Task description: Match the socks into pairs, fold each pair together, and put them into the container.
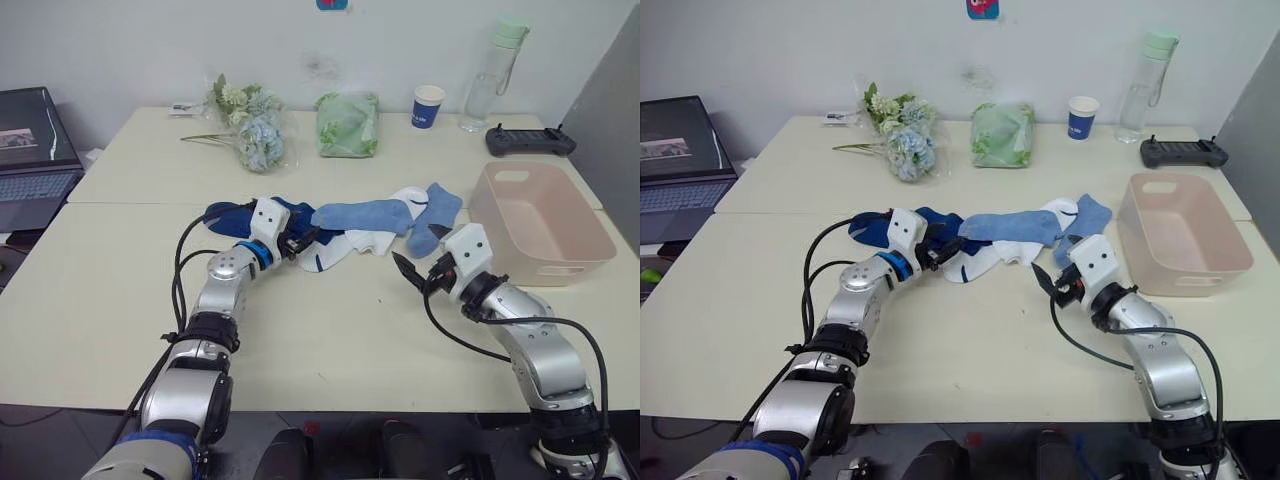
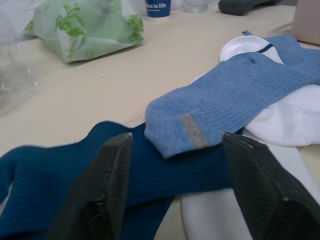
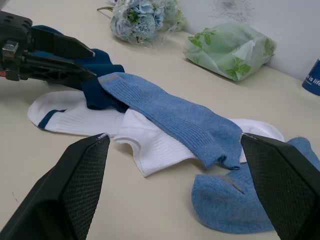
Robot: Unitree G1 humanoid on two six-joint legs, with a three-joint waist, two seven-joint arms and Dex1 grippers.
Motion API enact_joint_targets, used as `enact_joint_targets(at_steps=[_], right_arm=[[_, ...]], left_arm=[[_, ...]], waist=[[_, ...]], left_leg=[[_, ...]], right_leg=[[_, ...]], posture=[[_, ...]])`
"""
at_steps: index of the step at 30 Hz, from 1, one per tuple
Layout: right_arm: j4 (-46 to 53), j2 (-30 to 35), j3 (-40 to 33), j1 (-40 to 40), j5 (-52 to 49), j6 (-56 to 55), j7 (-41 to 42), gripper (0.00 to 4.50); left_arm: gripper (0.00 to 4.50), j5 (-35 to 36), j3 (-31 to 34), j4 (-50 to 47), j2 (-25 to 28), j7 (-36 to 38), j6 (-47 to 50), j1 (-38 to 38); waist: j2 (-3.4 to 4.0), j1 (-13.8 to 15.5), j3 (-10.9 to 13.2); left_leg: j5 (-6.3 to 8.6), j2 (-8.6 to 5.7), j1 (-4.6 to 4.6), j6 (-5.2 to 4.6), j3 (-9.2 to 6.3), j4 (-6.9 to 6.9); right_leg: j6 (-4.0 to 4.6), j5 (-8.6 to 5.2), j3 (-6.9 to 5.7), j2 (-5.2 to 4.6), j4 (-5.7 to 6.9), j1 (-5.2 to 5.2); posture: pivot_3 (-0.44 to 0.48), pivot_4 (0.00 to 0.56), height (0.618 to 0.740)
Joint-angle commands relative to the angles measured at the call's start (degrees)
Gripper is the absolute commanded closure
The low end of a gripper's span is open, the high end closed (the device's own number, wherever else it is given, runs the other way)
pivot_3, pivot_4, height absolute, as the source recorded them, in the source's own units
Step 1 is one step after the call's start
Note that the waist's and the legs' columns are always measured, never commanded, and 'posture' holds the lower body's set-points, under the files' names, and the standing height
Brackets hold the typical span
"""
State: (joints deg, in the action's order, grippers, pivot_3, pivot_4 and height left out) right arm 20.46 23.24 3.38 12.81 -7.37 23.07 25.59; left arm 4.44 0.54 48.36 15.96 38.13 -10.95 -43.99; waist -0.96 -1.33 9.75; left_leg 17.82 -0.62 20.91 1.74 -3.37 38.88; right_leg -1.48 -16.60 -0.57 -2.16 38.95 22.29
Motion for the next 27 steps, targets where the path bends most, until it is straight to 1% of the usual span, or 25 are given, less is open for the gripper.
enact_joint_targets(at_steps=[1, 5, 9, 16, 23, 27], right_arm=[[2.60, -0.59, -0.17, 0.42, 0.88, -1.79, -1.17, 0.00], [3.05, -1.12, -0.03, -0.76, 1.70, -2.00, -1.74, 0.00], [3.46, -1.47, -0.08, -1.67, 2.08, -2.12, -2.07, 0.00], [3.31, -1.73, 0.04, -2.11, 2.20, -2.46, -2.40, 0.00], [3.01, -1.83, 0.26, -1.77, 2.59, -2.67, -2.34, 0.00], [2.99, -1.90, 0.37, -1.57, 2.54, -2.50, -2.24, 0.00]], left_arm=[[0.16, -3.86, -2.41, 3.00, 0.47, -1.15, -3.72, -2.95], [0.16, -7.53, -4.26, 6.72, 1.35, -3.97, -6.20, -5.10], [0.16, -9.37, -4.75, 9.61, 1.62, -6.43, -7.34, -6.78], [0.16, -10.98, -5.17, 13.89, 0.79, -9.26, -7.75, -10.00], [0.16, -12.43, -5.38, 15.96, 0.72, -11.62, -8.98, -11.87], [0.16, -14.48, -6.73, 16.89, 1.15, -12.58, -10.18, -12.54]], waist=[[0.00, -0.04, 0.00], [0.00, -0.07, 0.00], [0.00, -0.14, 0.00], [-0.01, -0.14, 0.00], [-0.01, -0.17, 0.00], [-0.01, -0.16, 0.00]], left_leg=[[0.04, 0.01, 0.00, -0.08, 0.00, 0.00], [0.09, 0.02, 0.00, -0.15, 0.00, 0.00], [0.10, 0.03, 0.00, -0.17, 0.00, -0.01], [0.10, 0.02, 0.00, -0.18, 0.00, 0.00], [0.10, 0.02, 0.00, -0.17, 0.01, 0.00], [0.10, 0.01, 0.00, -0.17, 0.01, 0.00]], right_leg=[[0.00, 0.00, 0.00, 0.01, 0.01, 0.00], [0.00, 0.00, 0.00, 0.02, 0.02, 0.01], [0.00, 0.00, 0.00, 0.02, 0.03, 0.02], [0.00, 0.00, -0.01, 0.02, 0.03, 0.02], [0.00, 0.00, -0.02, 0.03, 0.03, 0.02], [0.00, 0.00, -0.02, 0.02, 0.03, 0.02]], posture=[[0.000, 0.150, 0.740], [0.000, 0.150, 0.740], [0.000, 0.150, 0.740], [0.000, 0.150, 0.740], [0.000, 0.150, 0.740], [0.000, 0.150, 0.740]])
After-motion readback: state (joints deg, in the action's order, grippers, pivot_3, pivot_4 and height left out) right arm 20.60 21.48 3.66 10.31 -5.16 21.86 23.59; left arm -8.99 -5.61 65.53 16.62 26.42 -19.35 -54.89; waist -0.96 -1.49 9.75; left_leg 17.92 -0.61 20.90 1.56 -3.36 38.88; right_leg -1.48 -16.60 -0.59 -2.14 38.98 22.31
